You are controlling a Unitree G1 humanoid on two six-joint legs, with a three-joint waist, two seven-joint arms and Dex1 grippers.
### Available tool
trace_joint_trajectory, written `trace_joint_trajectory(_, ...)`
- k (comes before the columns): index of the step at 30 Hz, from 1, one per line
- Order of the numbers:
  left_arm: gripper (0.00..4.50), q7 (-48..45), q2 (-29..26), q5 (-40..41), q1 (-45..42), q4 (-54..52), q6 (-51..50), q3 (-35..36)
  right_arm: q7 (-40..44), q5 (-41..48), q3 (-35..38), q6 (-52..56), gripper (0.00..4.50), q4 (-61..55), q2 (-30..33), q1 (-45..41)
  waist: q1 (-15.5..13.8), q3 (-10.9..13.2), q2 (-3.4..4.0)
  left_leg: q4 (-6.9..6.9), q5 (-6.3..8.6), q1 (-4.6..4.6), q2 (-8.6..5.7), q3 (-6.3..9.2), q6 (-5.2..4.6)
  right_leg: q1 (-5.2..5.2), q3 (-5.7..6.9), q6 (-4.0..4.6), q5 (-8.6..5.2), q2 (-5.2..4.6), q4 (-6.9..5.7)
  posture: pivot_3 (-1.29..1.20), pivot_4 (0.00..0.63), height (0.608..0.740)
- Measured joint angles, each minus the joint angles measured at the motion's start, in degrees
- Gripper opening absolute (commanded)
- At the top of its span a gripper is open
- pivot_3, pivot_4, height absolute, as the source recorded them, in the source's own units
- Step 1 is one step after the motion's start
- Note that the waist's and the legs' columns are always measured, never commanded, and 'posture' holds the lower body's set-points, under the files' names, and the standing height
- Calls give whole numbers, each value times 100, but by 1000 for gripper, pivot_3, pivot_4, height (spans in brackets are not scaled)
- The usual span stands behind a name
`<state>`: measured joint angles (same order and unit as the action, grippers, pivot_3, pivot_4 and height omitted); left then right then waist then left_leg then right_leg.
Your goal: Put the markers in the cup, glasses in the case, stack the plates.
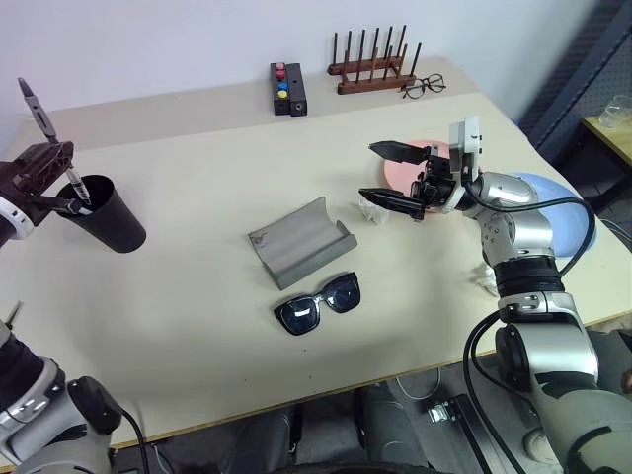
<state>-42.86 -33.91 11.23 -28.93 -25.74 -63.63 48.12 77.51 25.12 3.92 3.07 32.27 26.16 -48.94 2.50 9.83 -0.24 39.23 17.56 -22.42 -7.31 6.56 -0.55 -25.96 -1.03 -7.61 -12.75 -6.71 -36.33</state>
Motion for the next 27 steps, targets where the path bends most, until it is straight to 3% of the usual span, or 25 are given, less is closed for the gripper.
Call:
trace_joint_trajectory(11, 34, 1361, 194, 419, 2, -4, 425, -237, 124, 91, 32, 174, 4500, -129, -28, 71, -31, 0, -1, 0, 0, 2, 0, 0, 1, 5, 1, 1, 1, 0, 5, 0, 150, 740)
trace_joint_trajectory(27, 34, 2367, 245, 697, 259, 312, 1131, -589, 130, 683, 162, 870, 4500, -893, -82, 101, -31, -1, -1, -2, 0, 2, 0, 0, 1, 5, 1, 1, 2, 0, 7, 0, 150, 740)
